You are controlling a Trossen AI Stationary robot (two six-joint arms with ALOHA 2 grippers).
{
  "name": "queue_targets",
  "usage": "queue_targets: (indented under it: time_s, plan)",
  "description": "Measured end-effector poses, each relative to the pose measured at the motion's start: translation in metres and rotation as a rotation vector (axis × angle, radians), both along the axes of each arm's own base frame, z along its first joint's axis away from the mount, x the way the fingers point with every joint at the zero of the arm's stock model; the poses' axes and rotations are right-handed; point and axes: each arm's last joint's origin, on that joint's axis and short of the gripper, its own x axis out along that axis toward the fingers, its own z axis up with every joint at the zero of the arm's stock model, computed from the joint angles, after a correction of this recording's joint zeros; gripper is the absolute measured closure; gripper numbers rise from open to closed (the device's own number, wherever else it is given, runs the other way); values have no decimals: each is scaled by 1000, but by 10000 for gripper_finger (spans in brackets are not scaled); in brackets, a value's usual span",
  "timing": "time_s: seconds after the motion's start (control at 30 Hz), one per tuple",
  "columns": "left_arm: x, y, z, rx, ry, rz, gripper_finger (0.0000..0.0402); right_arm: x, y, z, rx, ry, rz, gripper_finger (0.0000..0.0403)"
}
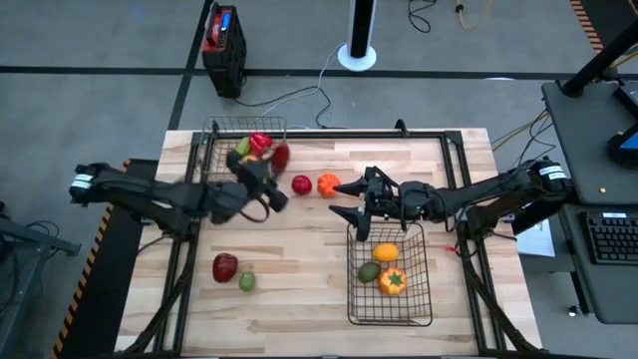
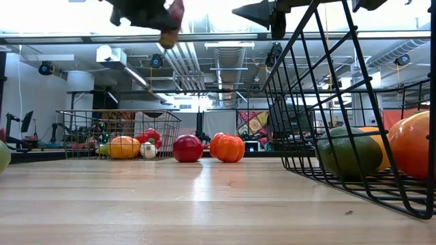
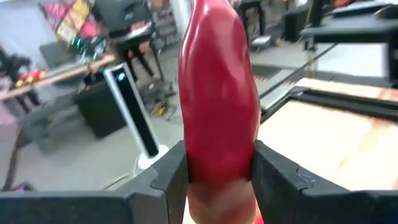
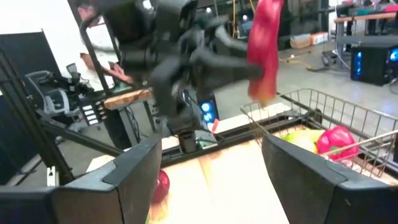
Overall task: Sort produce into baskets
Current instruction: Put the red chili pepper into the gold wire basket
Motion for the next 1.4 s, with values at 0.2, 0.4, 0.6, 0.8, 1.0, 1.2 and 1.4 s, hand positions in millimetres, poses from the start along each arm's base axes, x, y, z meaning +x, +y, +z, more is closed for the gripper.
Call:
queue_targets:
  time_s: [0.2,0.4,0.6,0.8,1.0,1.2,1.4]
  plan:
    - [-34,39,20,-170,138,168,271,1,0,-1,5,8,3,137]
    - [-53,72,15,-337,266,332,271,1,0,-2,4,9,3,133]
    - [-63,105,2,-427,350,462,271,1,1,-4,2,29,5,140]
    - [-74,134,-14,-541,429,613,271,1,1,-6,1,48,5,136]
    - [-73,154,-37,-644,558,696,271,1,1,-6,1,56,5,139]
    - [-70,170,-55,-680,703,701,271,1,1,-7,0,57,5,141]
    - [-64,179,-60,-644,909,579,271,1,1,-7,0,62,5,135]
